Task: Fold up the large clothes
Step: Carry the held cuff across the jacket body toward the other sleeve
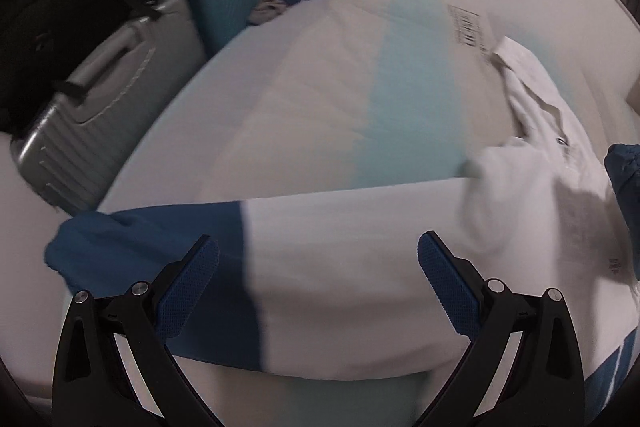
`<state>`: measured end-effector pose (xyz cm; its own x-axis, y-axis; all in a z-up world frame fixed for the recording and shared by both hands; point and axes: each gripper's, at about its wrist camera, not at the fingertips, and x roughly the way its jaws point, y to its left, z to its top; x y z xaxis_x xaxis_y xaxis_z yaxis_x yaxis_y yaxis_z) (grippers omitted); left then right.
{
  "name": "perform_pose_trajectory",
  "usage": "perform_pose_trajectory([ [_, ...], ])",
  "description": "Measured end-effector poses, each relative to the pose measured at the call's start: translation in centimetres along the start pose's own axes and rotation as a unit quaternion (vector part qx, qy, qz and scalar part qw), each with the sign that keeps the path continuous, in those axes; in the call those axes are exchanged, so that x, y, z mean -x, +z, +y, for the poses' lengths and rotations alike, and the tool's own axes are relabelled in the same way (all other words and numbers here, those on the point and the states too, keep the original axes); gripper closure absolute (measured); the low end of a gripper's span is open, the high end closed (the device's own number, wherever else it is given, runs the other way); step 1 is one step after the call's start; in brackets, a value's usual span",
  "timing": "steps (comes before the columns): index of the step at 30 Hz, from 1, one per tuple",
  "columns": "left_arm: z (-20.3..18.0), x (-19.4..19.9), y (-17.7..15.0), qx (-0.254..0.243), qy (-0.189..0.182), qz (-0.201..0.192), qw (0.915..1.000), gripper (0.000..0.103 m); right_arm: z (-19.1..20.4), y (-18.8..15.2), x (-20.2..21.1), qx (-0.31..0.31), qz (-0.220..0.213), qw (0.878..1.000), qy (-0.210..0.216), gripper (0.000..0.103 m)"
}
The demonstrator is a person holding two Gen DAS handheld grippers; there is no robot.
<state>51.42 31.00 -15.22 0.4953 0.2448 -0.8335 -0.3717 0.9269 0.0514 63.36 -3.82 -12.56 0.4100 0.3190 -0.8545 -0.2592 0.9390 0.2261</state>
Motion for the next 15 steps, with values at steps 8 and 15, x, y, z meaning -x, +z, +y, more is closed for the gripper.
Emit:
perform_pose_trajectory([
  [8, 9.0, 0.2, -1.0, 0.025, 0.033, 0.004, 0.9991, 0.006, 10.4, -1.1, -5.0, 0.049, 0.032, 0.998, 0.026, 0.077],
  [15, 14.8, -0.4, -2.6, 0.044, 0.052, 0.018, 0.9975, 0.006, 15.5, -2.6, -10.2, 0.082, 0.064, 0.995, -0.003, 0.077],
])
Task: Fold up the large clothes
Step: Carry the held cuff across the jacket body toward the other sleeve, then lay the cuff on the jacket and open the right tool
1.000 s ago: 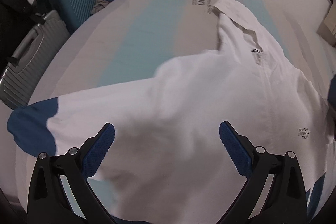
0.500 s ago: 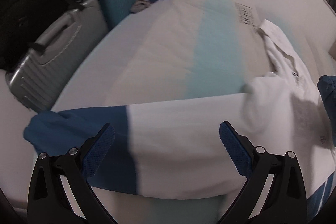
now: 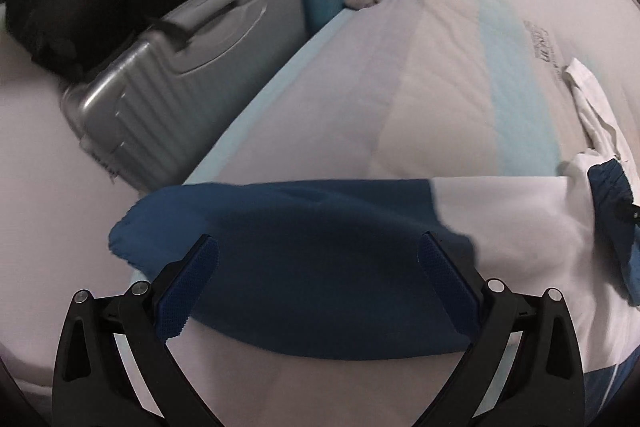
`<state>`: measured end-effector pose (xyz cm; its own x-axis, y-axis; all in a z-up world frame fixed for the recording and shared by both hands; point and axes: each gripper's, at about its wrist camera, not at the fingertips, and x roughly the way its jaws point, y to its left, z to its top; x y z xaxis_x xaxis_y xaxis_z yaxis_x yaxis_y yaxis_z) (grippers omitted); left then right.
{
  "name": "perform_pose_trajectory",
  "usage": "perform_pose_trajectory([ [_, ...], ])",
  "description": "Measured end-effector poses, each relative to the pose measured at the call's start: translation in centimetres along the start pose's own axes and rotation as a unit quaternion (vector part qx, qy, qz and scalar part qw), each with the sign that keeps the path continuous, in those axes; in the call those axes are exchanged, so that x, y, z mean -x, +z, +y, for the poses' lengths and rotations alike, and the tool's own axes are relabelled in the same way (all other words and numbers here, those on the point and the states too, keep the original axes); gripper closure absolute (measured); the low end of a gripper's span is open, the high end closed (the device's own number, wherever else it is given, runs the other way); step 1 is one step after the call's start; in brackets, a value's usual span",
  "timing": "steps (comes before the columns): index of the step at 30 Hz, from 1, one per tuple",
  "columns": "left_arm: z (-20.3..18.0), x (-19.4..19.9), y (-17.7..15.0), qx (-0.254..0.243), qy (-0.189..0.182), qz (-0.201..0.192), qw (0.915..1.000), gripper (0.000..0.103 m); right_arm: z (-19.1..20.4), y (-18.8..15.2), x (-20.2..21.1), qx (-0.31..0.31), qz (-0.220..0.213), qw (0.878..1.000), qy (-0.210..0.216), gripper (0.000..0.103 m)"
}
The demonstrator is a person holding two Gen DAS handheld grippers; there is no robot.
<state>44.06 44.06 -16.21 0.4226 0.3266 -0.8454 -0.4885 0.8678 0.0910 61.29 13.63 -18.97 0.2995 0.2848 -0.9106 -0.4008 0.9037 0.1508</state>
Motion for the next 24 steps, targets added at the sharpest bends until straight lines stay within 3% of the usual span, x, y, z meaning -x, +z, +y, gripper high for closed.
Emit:
perform_pose_trajectory([
  [8, 4.2, -2.0, -1.7, 0.021, 0.011, 0.019, 0.9995, 0.006, 1.1, -1.5, -4.4, 0.032, 0.034, 0.998, -0.041, 0.075],
  [11, 5.7, -2.3, -2.1, 0.035, 0.016, 0.023, 0.999, 0.006, 2.1, -1.5, -4.2, 0.032, 0.03, 0.998, -0.047, 0.064],
  [14, 7.7, -2.2, -2.5, 0.055, 0.021, 0.025, 0.998, 0.006, 3.5, -1.4, -3.4, 0.034, 0.021, 0.998, -0.049, 0.046],
  [15, 8.5, -2.0, -2.7, 0.061, 0.024, 0.025, 0.9975, 0.006, 4.0, -1.4, -3.1, 0.034, 0.018, 0.998, -0.043, 0.038],
  [18, 10.8, -2.0, -3.4, 0.08, 0.03, 0.033, 0.9958, 0.006, 6.3, -1.3, -2.6, 0.047, 0.017, 0.998, -0.029, 0.035],
  [21, 12.9, -2.3, -4.3, 0.097, 0.036, 0.043, 0.9937, 0.006, 8.4, -1.2, -2.1, 0.053, 0.02, 0.998, 0.027, 0.033],
  [24, 15.2, -2.4, -5.0, 0.112, 0.04, 0.05, 0.9916, 0.006, 9.6, -1.3, -0.8, 0.055, 0.012, 0.997, 0.049, 0.029],
])
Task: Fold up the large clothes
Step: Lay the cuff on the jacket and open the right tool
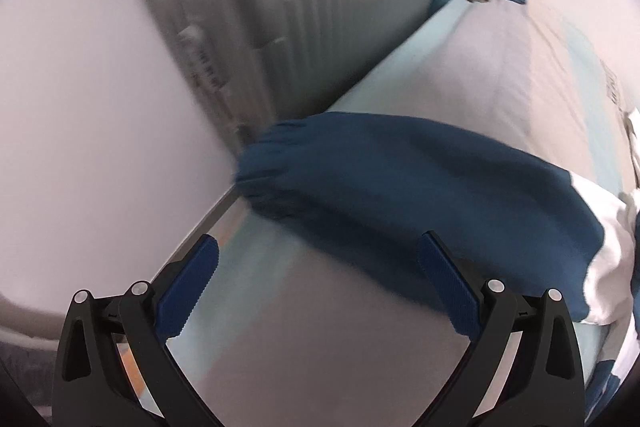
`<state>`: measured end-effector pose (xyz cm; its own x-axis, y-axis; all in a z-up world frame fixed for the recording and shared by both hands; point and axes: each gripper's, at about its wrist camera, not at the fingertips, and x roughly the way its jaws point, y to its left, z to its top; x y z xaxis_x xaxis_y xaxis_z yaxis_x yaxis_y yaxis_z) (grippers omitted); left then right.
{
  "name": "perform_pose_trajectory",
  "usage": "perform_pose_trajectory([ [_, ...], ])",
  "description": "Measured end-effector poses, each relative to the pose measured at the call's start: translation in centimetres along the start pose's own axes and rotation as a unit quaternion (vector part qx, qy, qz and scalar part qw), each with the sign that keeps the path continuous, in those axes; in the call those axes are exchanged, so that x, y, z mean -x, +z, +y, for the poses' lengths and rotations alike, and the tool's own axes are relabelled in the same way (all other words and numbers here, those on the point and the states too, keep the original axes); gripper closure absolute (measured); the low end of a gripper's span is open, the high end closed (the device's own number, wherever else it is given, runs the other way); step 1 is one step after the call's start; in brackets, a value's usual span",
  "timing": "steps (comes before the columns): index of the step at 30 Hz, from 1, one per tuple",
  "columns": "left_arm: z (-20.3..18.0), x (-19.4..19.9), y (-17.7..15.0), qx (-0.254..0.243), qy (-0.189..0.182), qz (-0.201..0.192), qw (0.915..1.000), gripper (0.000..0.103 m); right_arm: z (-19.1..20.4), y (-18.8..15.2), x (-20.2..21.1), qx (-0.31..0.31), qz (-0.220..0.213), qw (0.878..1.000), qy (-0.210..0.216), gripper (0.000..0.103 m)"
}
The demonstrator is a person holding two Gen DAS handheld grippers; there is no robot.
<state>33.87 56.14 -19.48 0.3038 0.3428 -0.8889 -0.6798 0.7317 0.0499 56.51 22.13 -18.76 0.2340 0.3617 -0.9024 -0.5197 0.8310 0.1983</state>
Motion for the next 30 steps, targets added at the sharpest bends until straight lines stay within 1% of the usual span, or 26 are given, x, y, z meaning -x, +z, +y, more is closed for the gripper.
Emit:
perform_pose_trajectory([
  [2, 1.2, -0.4, 0.1, 0.008, -0.001, 0.003, 1.0, 0.006, 0.3, 0.1, 0.7, 0.006, -0.004, 1.0, -0.005, 0.029],
  [4, 2.9, -1.3, 0.2, 0.027, -0.007, 0.013, 0.9995, 0.006, -0.1, 0.0, 1.3, 0.0, -0.006, 1.0, -0.009, 0.029],
  [8, 4.9, -3.2, 1.0, 0.059, -0.03, 0.029, 0.9974, 0.006, -1.7, -0.4, 2.4, -0.025, -0.002, 1.0, -0.019, 0.028],
  [9, 5.3, -3.9, 1.3, 0.066, -0.042, 0.034, 0.9963, 0.006, -2.1, -0.6, 2.6, -0.028, 0.0, 0.999, -0.024, 0.028],
  [10, 5.1, -4.4, 1.5, 0.067, -0.052, 0.037, 0.9957, 0.006, -2.6, -0.8, 2.9, -0.032, 0.002, 0.999, -0.028, 0.028],
  [17, 4.5, -6.2, 2.4, 0.047, -0.077, 0.052, 0.9945, 0.007, -5.5, -2.6, 4.2, -0.071, 0.011, 0.996, -0.049, 0.028],
  [18, 4.5, -6.4, 2.5, 0.049, -0.083, 0.055, 0.9938, 0.008, -5.8, -2.9, 4.1, -0.081, 0.015, 0.995, -0.048, 0.028],
  [19, 4.5, -6.7, 2.7, 0.052, -0.094, 0.058, 0.9926, 0.014, -5.9, -3.1, 4.1, -0.088, 0.017, 0.995, -0.048, 0.028],
  [21, 4.2, -7.3, 3.0, 0.058, -0.112, 0.068, 0.9897, 0.02, -6.2, -3.5, 4.2, -0.096, 0.019, 0.994, -0.048, 0.028],
  [22, 4.1, -7.4, 3.0, 0.057, -0.12, 0.071, 0.9886, 0.025, -6.3, -3.8, 4.4, -0.097, 0.019, 0.994, -0.049, 0.028],
  [25, 3.5, -7.9, 3.3, 0.062, -0.133, 0.084, 0.9857, 0.033, -6.1, -4.1, 4.7, -0.099, 0.021, 0.994, -0.05, 0.028],
  [27, 3.4, -7.9, 3.4, 0.062, -0.133, 0.087, 0.9853, 0.036, -6.1, -4.2, 5.0, -0.101, 0.022, 0.993, -0.051, 0.028],
  [30, 2.7, -8.0, 3.7, 0.06, -0.137, 0.094, 0.9842, 0.046, -6.4, -4.2, 5.7, -0.105, 0.021, 0.993, -0.054, 0.028],
])
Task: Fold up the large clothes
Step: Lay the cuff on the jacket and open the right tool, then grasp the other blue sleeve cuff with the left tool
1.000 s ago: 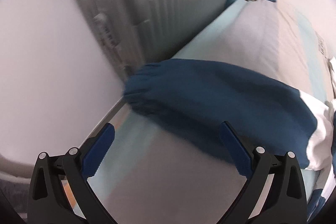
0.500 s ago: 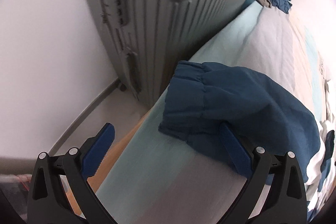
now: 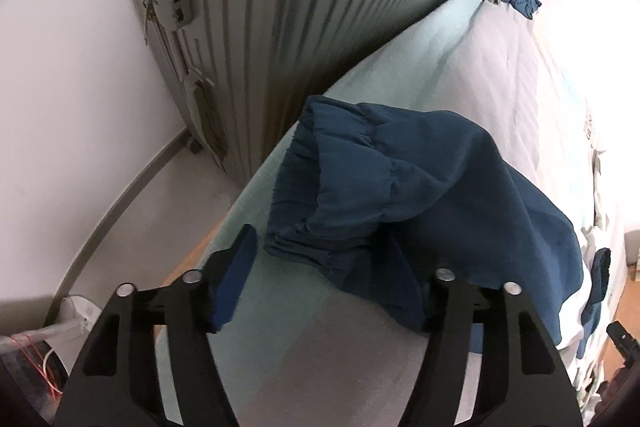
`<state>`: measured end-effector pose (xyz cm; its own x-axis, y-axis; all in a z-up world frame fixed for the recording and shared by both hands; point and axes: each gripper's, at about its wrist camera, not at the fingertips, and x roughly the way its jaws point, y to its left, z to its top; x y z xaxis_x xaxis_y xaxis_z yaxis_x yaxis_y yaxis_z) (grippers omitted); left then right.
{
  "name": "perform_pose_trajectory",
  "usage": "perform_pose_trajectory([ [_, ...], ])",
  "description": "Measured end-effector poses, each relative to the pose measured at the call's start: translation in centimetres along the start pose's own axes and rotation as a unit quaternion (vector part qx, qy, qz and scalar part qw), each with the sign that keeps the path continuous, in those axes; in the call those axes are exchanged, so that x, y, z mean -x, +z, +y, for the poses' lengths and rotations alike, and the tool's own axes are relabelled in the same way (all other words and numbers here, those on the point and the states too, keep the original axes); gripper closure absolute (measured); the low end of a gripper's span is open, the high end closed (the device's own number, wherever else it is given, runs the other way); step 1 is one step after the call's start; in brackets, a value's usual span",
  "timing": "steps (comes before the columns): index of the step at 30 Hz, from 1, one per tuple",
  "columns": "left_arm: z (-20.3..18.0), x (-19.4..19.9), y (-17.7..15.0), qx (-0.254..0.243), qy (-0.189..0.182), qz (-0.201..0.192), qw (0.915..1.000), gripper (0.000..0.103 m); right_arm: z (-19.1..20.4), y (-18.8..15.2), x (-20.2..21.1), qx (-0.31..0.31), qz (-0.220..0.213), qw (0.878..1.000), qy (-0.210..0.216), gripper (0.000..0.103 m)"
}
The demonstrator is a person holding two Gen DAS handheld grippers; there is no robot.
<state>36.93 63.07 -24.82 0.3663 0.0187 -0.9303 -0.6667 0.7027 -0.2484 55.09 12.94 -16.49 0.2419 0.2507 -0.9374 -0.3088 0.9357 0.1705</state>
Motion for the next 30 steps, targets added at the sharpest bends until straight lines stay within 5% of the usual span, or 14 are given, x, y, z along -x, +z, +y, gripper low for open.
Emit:
perform_pose_trajectory([
  [11, -2.8, 1.8, 0.4, -0.045, 0.047, -0.023, 0.9976, 0.078, -3.8, 0.4, 1.8, -0.041, -0.008, 0.999, -0.025, 0.029],
  [20, -6.8, 4.8, 0.1, -0.092, 0.066, -0.076, 0.9906, 0.082, -8.8, -0.9, 2.6, -0.073, -0.025, 0.996, -0.039, 0.028],
  [30, -15.4, 9.3, -3.2, -0.146, 0.056, -0.144, 0.9772, 0.083, -14.9, -2.9, 3.6, -0.071, -0.04, 0.996, -0.035, 0.028],
])
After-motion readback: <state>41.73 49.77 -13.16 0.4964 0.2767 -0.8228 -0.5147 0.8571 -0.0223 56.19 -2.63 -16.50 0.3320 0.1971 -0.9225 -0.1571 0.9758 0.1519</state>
